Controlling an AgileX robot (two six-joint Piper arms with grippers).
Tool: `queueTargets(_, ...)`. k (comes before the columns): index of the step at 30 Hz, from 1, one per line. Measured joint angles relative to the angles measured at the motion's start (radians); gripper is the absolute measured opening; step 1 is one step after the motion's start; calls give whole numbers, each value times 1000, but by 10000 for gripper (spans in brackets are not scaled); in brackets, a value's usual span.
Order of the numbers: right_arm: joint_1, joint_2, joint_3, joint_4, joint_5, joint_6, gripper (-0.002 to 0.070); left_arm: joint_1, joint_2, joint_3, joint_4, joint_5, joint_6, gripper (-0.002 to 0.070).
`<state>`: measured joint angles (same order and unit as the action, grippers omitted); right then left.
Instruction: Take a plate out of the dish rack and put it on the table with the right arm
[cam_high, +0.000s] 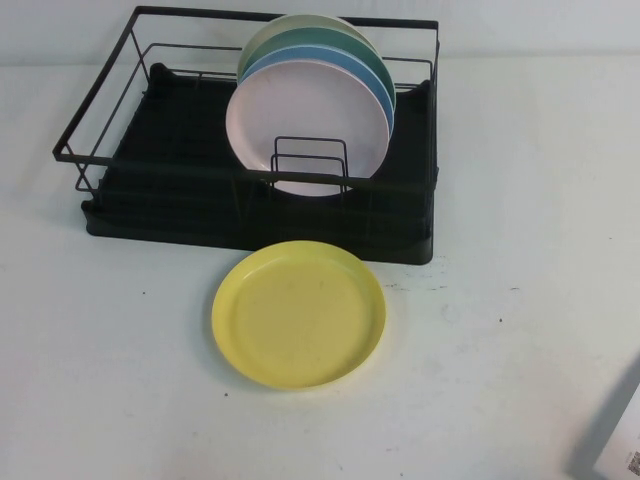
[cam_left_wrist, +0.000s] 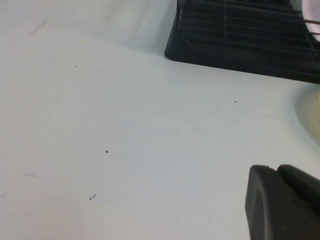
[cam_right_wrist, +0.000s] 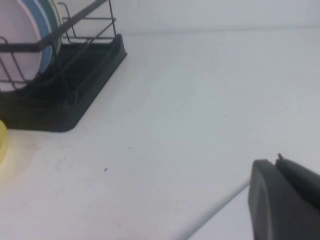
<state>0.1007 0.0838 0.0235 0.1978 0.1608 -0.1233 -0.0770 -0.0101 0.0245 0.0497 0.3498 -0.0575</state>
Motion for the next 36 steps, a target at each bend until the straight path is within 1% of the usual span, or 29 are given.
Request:
queueTargets(3,-2,-79,4,-27,134,0,-18,0,0,0,0,0,0,-4)
queueTargets(7,-7,-91,6,-51,191,0,-18,0,-1,0,0,0,0,-4)
queueTargets(36,-7,-91,6,-58,193,0,-18,0,-1,0,0,0,0,-4)
